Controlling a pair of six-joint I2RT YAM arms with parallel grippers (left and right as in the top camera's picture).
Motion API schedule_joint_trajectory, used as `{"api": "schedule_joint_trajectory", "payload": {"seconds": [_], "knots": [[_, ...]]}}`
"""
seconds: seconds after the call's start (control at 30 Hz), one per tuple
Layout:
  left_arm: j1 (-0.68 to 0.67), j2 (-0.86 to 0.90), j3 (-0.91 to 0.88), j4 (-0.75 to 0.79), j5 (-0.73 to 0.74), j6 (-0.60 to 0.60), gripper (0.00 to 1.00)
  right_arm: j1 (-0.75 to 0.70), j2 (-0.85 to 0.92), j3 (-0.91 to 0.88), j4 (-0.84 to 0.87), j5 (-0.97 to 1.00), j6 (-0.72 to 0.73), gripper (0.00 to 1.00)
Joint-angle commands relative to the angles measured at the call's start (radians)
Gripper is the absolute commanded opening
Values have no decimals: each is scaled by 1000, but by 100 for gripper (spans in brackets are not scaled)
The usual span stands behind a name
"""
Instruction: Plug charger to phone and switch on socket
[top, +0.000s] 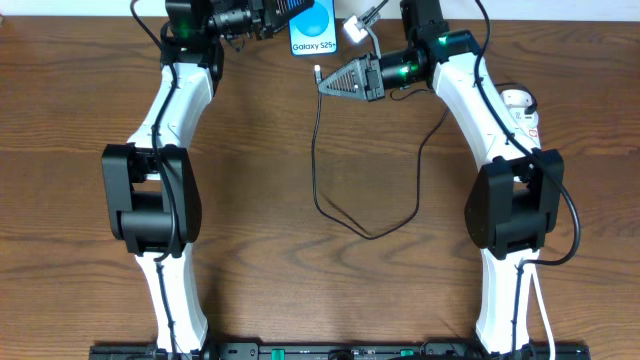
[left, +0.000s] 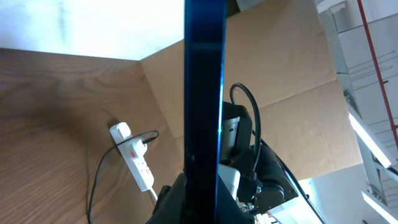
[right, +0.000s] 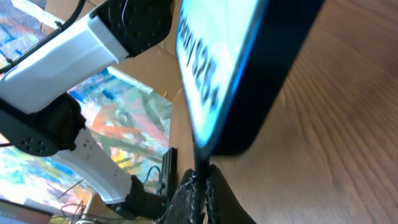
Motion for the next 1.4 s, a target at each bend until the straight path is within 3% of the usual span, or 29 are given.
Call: {"api": "schedule_joint_trajectory", "payload": {"seconds": [0.0, 0.23, 1.37], "knots": [[-13, -21, 19, 12, 38, 5, 7, -4, -25, 2, 37, -15, 84, 1], [-12, -21, 19, 12, 41, 7, 8, -4, -25, 2, 88, -15, 160, 1], [11, -21, 19, 4, 8, 48, 8, 23, -25, 2, 149, -15, 214, 1]]}}
